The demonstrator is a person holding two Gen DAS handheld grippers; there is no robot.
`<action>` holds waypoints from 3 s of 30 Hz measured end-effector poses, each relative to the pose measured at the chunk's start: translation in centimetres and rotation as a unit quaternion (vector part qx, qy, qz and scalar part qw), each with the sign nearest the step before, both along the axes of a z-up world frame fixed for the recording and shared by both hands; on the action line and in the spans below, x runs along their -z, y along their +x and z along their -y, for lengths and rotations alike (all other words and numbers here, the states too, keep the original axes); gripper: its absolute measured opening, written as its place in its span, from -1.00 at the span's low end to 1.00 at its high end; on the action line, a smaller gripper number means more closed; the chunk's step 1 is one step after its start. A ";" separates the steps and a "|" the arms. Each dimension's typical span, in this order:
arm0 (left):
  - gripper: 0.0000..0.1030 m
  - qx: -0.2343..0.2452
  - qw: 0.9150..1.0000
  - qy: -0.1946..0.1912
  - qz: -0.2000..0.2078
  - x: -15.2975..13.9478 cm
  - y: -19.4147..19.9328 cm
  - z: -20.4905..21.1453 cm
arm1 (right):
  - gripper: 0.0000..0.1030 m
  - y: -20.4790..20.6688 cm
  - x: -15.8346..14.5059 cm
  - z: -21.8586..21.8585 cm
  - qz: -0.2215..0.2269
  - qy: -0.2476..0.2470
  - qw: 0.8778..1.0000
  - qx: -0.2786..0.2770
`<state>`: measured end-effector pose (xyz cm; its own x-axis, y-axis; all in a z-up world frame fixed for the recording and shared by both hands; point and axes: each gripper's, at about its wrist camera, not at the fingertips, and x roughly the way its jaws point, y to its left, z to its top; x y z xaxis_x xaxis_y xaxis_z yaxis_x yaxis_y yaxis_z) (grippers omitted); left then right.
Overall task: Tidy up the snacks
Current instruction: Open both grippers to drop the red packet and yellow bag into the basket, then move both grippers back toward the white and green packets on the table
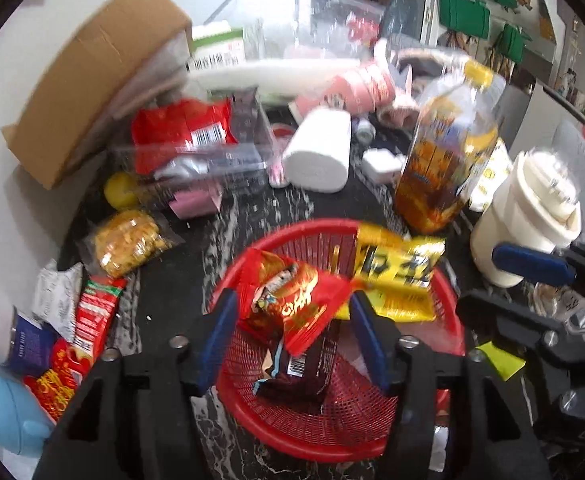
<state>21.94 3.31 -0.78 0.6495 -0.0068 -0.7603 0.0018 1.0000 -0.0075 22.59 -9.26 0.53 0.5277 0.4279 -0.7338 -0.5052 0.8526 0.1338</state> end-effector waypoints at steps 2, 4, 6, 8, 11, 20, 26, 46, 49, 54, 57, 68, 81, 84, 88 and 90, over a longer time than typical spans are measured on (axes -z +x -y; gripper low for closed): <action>0.18 -0.003 1.000 0.002 0.011 -1.0 -0.5 0.1 | 0.03 -0.6 -0.7 0.2 0.007 0.001 1.000 0.000; 0.18 -0.001 1.000 0.000 0.017 -1.8 -0.8 0.2 | 0.04 -1.1 -1.4 0.5 0.013 0.000 1.000 0.003; 0.18 0.003 1.000 0.000 0.025 -2.8 -1.3 0.4 | 0.03 -1.7 -2.1 0.7 0.020 0.000 1.000 0.005; 0.18 0.005 0.999 0.002 0.037 -3.8 -2.0 0.6 | 0.04 -2.5 -3.1 1.1 0.029 0.003 1.000 0.007; 0.18 0.011 0.998 0.001 0.054 -5.4 -3.2 1.0 | 0.06 -3.4 -4.4 1.4 0.040 0.006 0.999 0.010; 0.18 0.027 0.993 -0.005 0.113 -9.8 -7.6 2.0 | 0.14 -7.4 -8.3 2.6 0.088 0.008 0.996 0.016; 0.18 0.047 0.990 -0.004 0.131 -11.3 -10.3 3.3 | 0.22 -10.4 -9.8 3.6 0.114 0.010 0.993 0.021; 0.55 0.107 0.985 -0.014 0.133 -10.4 -15.5 6.8 | 0.41 -16.8 -9.2 7.3 0.123 0.013 0.991 0.059; 0.55 0.115 0.986 -0.018 0.120 -9.4 -15.7 7.1 | 0.41 -17.1 -8.5 8.0 0.113 0.013 0.991 0.065; 0.55 0.122 0.987 -0.031 0.099 -7.7 -15.6 7.4 | 0.42 -16.9 -6.4 9.3 0.085 0.016 0.993 0.081; 0.55 0.127 0.988 -0.037 0.084 -6.4 -15.4 7.6 | 0.42 -16.9 -5.2 10.0 0.070 0.016 0.993 0.089; 0.55 0.136 0.989 -0.052 0.032 -1.5 -14.3 8.0 | 0.42 -16.8 -1.0 10.9 0.023 0.007 0.994 0.108; 0.55 0.119 0.991 -0.053 -0.002 2.8 -11.6 7.4 | 0.42 -14.5 3.7 11.7 -0.033 0.011 0.992 0.120; 0.55 0.114 0.992 -0.047 -0.002 3.4 -10.9 7.3 | 0.42 -13.6 4.4 11.8 -0.040 0.009 0.992 0.119; 0.55 0.105 0.993 -0.049 -0.010 4.2 -9.9 7.2 | 0.42 -12.2 5.6 12.0 -0.051 -0.001 0.992 0.119; 0.55 0.102 0.993 -0.050 -0.011 4.5 -9.5 7.2 | 0.42 -11.7 6.2 12.0 -0.053 -0.009 0.992 0.118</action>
<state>12.40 -3.85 -5.25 0.6094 -0.2133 -0.7637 0.2025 0.9731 -0.1101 10.89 -21.31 -5.69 0.5304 0.2882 -0.7973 -0.2751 0.9481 0.1597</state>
